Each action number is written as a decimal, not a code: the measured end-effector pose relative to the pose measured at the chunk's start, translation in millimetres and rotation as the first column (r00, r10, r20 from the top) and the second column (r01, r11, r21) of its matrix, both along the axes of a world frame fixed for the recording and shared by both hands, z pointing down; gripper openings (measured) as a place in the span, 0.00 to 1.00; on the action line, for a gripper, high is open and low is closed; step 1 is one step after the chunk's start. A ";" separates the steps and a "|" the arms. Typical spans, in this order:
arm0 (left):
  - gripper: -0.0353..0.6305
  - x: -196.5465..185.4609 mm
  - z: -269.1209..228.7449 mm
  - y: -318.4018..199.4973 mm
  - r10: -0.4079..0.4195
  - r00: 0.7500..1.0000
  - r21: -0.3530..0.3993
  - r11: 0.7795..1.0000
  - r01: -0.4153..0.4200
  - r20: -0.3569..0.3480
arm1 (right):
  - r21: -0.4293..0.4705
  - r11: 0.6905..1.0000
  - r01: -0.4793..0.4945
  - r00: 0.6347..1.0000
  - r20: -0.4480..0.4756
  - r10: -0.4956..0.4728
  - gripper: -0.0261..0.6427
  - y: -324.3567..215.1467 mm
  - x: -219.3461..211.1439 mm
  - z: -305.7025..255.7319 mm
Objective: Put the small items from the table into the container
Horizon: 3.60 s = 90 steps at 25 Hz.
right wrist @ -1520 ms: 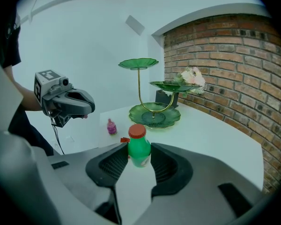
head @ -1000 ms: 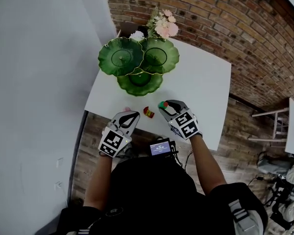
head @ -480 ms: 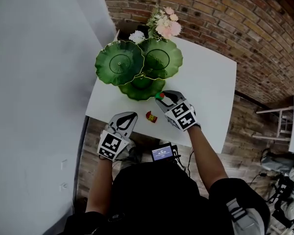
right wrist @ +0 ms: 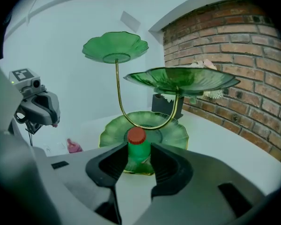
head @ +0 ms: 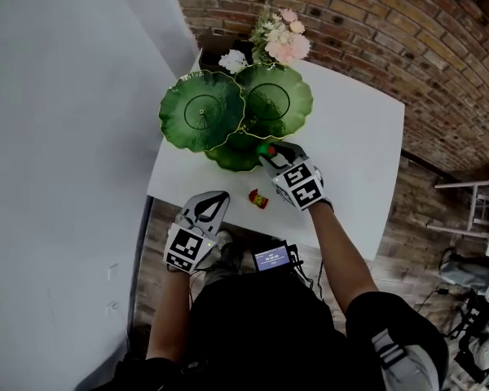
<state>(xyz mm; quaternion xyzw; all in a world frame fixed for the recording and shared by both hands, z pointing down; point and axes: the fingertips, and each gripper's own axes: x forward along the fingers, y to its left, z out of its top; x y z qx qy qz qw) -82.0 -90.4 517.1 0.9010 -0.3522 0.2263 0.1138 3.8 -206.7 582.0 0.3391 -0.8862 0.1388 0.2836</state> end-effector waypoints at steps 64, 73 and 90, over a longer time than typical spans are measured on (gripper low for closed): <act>0.07 20.8 -15.4 42.5 0.085 0.996 0.069 0.994 -0.082 -0.041 | -0.005 0.998 -0.063 0.997 0.055 0.063 0.09 118.2 44.1 -52.9; 0.07 20.6 -15.8 50.5 0.074 0.996 0.063 0.996 -0.070 -0.057 | -0.033 0.998 -0.052 0.994 0.097 0.055 0.08 142.8 36.5 -57.5; 0.07 18.3 -18.4 41.0 0.049 0.993 0.068 0.997 -0.042 -0.104 | -0.040 0.998 -0.045 0.995 0.089 0.048 0.08 137.9 33.8 -51.3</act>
